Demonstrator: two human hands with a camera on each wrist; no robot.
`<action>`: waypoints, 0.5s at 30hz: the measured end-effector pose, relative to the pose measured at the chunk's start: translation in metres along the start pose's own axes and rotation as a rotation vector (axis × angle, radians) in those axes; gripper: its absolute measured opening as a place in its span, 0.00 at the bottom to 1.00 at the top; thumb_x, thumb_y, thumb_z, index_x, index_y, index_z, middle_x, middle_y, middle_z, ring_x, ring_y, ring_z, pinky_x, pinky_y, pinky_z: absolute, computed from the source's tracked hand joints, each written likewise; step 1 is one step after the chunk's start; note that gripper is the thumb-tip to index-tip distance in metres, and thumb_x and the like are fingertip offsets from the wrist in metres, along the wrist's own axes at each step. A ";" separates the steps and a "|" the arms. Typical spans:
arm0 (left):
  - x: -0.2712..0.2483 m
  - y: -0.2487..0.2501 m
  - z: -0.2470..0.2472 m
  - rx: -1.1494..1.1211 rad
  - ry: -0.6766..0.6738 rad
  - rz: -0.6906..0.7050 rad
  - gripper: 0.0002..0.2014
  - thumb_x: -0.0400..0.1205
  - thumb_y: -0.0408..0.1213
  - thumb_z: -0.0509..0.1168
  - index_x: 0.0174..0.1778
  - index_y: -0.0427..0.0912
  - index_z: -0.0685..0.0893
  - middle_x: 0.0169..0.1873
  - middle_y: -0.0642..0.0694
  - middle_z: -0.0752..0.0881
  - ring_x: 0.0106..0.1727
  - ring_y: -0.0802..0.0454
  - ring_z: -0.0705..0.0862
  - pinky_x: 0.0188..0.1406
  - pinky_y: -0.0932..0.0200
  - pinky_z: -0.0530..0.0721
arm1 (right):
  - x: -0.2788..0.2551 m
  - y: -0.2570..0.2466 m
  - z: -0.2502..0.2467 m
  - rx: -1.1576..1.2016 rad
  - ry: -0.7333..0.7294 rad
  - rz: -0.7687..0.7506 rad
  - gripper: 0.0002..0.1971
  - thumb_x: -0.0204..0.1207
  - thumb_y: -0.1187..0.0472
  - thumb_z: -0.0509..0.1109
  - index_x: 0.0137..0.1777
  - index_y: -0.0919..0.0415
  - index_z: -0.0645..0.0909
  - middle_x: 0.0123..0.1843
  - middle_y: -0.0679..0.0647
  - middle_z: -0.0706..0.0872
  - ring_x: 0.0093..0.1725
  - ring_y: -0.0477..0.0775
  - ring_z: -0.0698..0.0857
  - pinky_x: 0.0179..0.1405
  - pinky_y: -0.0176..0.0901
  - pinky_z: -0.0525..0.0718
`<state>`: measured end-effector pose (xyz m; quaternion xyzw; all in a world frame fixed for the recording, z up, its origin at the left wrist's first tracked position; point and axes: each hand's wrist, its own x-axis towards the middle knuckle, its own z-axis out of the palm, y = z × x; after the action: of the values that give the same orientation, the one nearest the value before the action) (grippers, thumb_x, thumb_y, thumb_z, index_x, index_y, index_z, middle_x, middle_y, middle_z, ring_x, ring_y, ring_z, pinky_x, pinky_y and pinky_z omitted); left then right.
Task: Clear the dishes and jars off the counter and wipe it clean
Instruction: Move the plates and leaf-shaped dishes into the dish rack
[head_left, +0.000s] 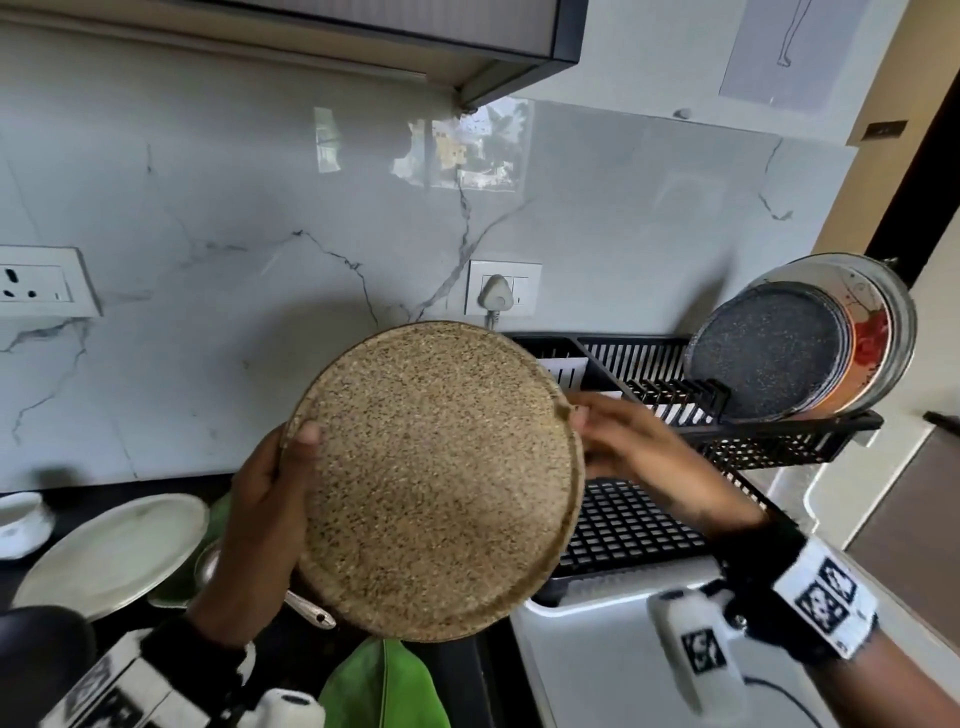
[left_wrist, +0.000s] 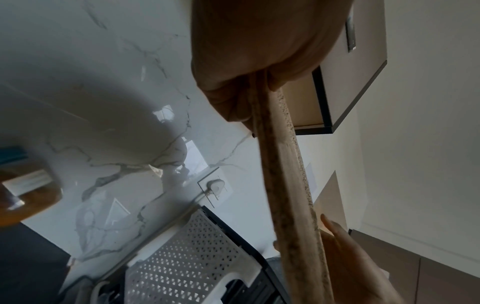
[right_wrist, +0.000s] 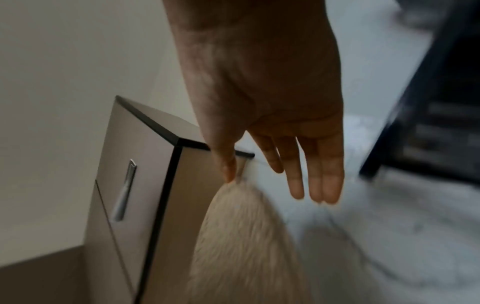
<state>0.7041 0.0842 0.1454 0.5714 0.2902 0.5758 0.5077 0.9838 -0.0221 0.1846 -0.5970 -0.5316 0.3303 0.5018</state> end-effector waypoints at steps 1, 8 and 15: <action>-0.001 0.000 0.003 -0.017 0.002 -0.001 0.18 0.73 0.62 0.65 0.45 0.52 0.85 0.44 0.54 0.90 0.52 0.52 0.86 0.56 0.47 0.82 | -0.002 0.000 0.010 0.042 -0.071 0.025 0.24 0.71 0.50 0.73 0.64 0.61 0.79 0.59 0.54 0.88 0.59 0.56 0.87 0.57 0.51 0.86; -0.001 -0.002 0.013 -0.104 -0.169 -0.066 0.27 0.59 0.68 0.73 0.50 0.58 0.85 0.51 0.52 0.89 0.50 0.56 0.87 0.47 0.53 0.86 | -0.014 -0.014 0.005 0.303 0.058 -0.064 0.11 0.63 0.74 0.69 0.45 0.65 0.85 0.46 0.54 0.90 0.48 0.54 0.89 0.43 0.41 0.86; -0.002 -0.002 -0.004 -0.148 -0.237 -0.076 0.35 0.47 0.68 0.78 0.47 0.56 0.87 0.54 0.52 0.88 0.51 0.53 0.89 0.34 0.62 0.88 | -0.011 -0.008 -0.105 0.312 0.558 -0.217 0.16 0.62 0.62 0.75 0.51 0.56 0.82 0.45 0.48 0.91 0.44 0.46 0.88 0.43 0.40 0.88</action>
<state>0.7004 0.0838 0.1420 0.5851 0.2062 0.5045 0.6005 1.0763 -0.0594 0.2200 -0.5206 -0.3772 0.1762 0.7454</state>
